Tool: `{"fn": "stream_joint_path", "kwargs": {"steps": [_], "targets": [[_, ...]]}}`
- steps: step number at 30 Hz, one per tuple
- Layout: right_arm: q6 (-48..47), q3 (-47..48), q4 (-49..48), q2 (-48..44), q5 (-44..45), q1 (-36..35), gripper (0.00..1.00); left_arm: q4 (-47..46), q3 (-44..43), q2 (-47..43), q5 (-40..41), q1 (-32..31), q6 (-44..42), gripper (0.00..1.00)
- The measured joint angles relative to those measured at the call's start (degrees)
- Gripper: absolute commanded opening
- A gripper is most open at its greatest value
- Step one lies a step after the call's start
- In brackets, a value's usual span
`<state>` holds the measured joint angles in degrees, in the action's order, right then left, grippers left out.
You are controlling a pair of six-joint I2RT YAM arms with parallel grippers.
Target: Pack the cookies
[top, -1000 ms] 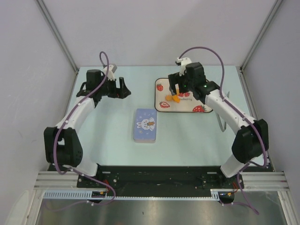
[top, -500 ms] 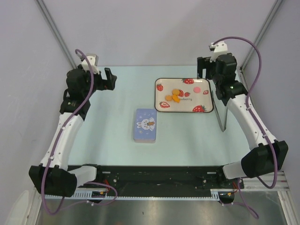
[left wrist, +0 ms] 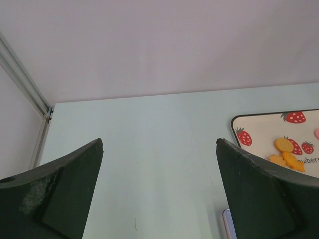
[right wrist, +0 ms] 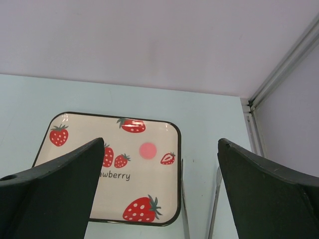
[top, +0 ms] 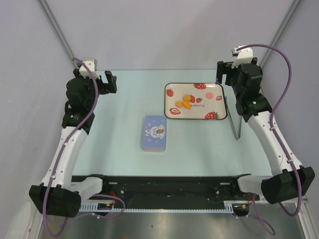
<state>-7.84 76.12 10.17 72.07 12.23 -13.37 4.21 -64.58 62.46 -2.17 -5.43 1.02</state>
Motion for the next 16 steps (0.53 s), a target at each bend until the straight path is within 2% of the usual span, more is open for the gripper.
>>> {"fn": "stream_joint_path", "kwargs": {"steps": [16], "targets": [[-1.29, -1.53, -1.33, -0.13, 1.75, 0.00, 1.00, -4.09, 2.75, -2.27, 1.03, 0.00, 0.00, 1.00]]}}
